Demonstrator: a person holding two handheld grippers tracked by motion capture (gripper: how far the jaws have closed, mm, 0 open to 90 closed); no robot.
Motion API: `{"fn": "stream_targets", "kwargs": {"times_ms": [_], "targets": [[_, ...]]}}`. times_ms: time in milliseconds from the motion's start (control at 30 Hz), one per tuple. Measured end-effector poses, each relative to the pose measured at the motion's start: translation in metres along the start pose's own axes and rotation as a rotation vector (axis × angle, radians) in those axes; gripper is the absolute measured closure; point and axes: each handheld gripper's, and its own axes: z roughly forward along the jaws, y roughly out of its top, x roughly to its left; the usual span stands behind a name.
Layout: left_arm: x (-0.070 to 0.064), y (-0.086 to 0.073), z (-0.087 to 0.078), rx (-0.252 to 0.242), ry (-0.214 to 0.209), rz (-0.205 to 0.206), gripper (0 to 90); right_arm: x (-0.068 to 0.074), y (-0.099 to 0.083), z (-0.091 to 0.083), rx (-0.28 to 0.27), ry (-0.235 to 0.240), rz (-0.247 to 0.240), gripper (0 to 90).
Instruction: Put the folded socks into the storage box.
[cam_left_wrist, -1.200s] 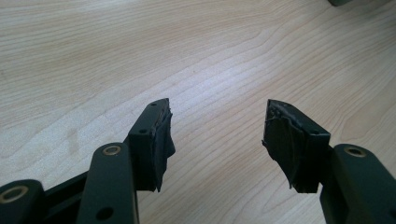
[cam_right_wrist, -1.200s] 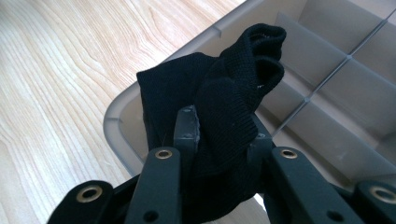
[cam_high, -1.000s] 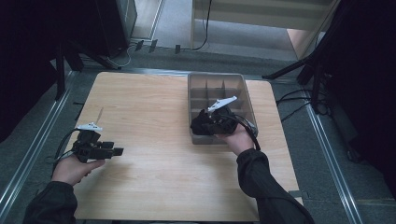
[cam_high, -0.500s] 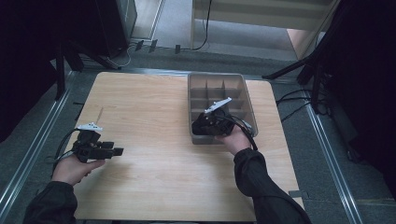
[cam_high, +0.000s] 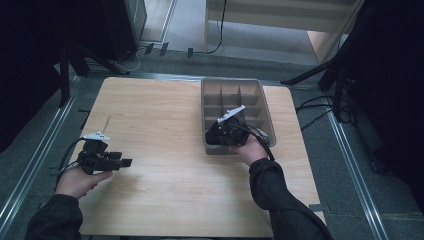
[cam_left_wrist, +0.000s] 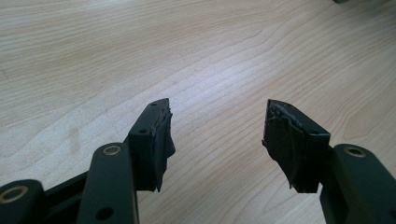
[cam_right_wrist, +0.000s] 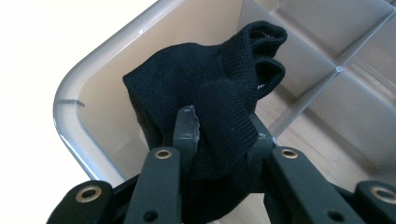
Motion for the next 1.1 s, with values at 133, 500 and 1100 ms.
{"fn": "stream_targets", "kwargs": {"times_ms": [133,500,1100], "targets": [[0.0,0.0,0.0,-0.001,-0.001,-0.001,40.8,-0.001,0.0,-0.001,0.001,0.01,0.017,69.4],[0.0,-0.001,-0.001,-0.003,0.0,-0.002,40.7,-0.006,0.003,-0.016,-0.042,0.015,0.026,47.2],[0.0,-0.001,-0.001,-0.003,0.0,-0.004,40.7,-0.003,0.03,-0.044,-0.101,-0.072,0.001,88.3]]}}
